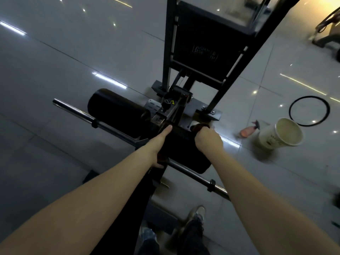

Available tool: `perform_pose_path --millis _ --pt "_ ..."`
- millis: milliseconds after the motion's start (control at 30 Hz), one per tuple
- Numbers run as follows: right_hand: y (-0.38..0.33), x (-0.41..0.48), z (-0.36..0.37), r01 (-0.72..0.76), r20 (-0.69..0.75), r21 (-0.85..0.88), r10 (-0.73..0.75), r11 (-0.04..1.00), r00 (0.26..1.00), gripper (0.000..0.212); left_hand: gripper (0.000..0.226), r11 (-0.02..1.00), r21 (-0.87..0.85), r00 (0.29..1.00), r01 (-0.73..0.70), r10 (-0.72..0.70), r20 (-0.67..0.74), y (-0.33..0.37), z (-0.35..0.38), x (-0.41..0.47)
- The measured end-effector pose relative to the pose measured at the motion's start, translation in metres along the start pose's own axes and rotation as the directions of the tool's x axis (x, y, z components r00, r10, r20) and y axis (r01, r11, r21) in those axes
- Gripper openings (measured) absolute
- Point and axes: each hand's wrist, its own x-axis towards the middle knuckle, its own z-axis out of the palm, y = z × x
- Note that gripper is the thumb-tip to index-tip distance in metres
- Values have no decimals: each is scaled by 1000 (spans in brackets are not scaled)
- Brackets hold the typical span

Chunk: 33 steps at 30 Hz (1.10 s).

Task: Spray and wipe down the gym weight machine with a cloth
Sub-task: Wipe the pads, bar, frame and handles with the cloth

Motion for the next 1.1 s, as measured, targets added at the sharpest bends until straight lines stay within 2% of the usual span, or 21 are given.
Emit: perform_pose_path --millis 67,133,200,233,300,367,433,533,600,667,733,800,833,867,933,1000,1033,1100 --pt "-15 -4 2 177 -56 -15 -178 984 982 38 129 998 -27 998 -54 54 -31 -3 3 15" --pt "-31 -8 -1 305 3 51 -305 951 952 65 129 990 58 984 -131 137 -112 -4 0 20" --pt "-41 -1 -6 341 111 68 -347 938 931 82 140 981 114 970 -159 177 -169 -8 -3 21" --pt "-43 4 -10 342 160 124 -359 931 919 79 137 979 98 964 -181 196 -179 -9 -2 19" --pt "-41 18 -15 266 245 329 -354 906 903 63 115 965 44 945 -257 260 -200 -15 1 24" --pt "-34 41 -13 171 262 416 -298 893 918 49 97 950 7 928 -313 307 -213 -22 3 31" --pt "-18 57 -9 76 303 395 -208 916 930 43 109 937 -24 919 -350 338 -204 -30 3 39" --pt "27 62 -2 -88 327 438 -68 895 943 47 131 898 -85 886 -431 404 -226 -48 0 57" --pt "54 46 1 -129 273 582 -44 803 961 34 134 883 -135 883 -449 417 -215 -58 2 70" --pt "68 26 7 -61 121 699 -34 712 992 31 133 863 -234 890 -447 403 -214 -63 7 75" --pt "66 3 12 53 -53 683 -22 729 998 37 121 846 -323 897 -425 344 -277 -63 22 54" --pt "65 -18 18 200 -222 564 -85 801 971 37 104 835 -361 870 -415 248 -426 -61 44 22" --pt "67 -25 23 256 -271 506 -130 824 954 34 104 838 -365 850 -405 197 -489 -58 55 12" --pt "68 -34 26 322 -321 466 -182 824 930 32 113 839 -374 845 -395 172 -507 -55 66 3" --pt "74 -51 30 443 -381 411 -291 797 878 32 148 823 -403 850 -401 170 -498 -45 89 -2" --pt "77 -55 33 506 -390 374 -363 777 846 36 175 838 -386 833 -386 138 -535 -38 107 5" --pt "79 -53 33 524 -386 376 -385 765 838 35 178 847 -356 812 -394 140 -567 -38 116 10" --pt "82 -41 31 516 -343 443 -393 733 853 33 167 861 -250 735 -443 189 -651 -42 130 15"
